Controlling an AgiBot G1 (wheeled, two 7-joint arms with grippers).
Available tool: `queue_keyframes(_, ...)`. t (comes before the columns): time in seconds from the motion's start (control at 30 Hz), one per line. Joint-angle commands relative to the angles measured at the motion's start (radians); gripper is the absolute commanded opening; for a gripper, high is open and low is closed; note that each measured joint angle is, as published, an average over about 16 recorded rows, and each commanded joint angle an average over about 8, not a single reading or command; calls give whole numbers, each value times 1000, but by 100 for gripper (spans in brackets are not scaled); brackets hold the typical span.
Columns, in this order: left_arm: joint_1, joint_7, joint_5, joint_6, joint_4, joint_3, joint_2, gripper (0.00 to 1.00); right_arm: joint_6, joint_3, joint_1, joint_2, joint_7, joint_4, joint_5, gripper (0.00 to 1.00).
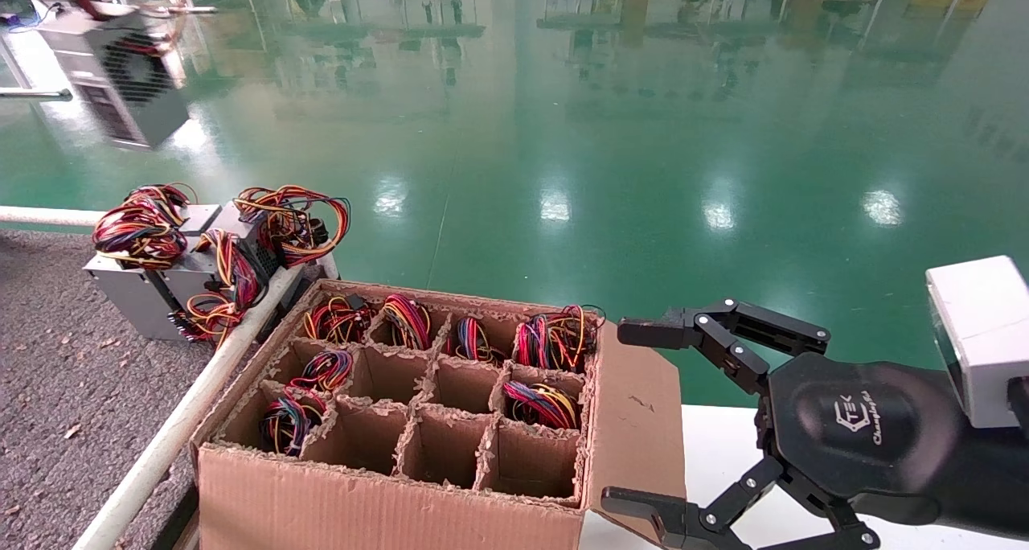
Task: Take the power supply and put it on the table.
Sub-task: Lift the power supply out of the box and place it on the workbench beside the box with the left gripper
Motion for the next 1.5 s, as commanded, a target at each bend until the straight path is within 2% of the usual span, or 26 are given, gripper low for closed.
queue_keyframes(0.03,-14,21,7,-31,27,2,-3,0,0,0,0,0,0,0,0,100)
queue_keyframes(0.27,-15,72,16,-114,79,5,-45,0,0,0,0,0,0,0,0,100)
queue_keyframes(0.47,-7,95,11,-136,97,1,-84,0,0,0,0,0,0,0,0,100)
queue_keyframes(0.9,34,69,-5,-78,142,-11,-131,0,0,0,0,0,0,0,0,100)
queue_keyframes(1.5,90,17,6,-16,146,-5,-130,0,0,0,0,0,0,0,0,100)
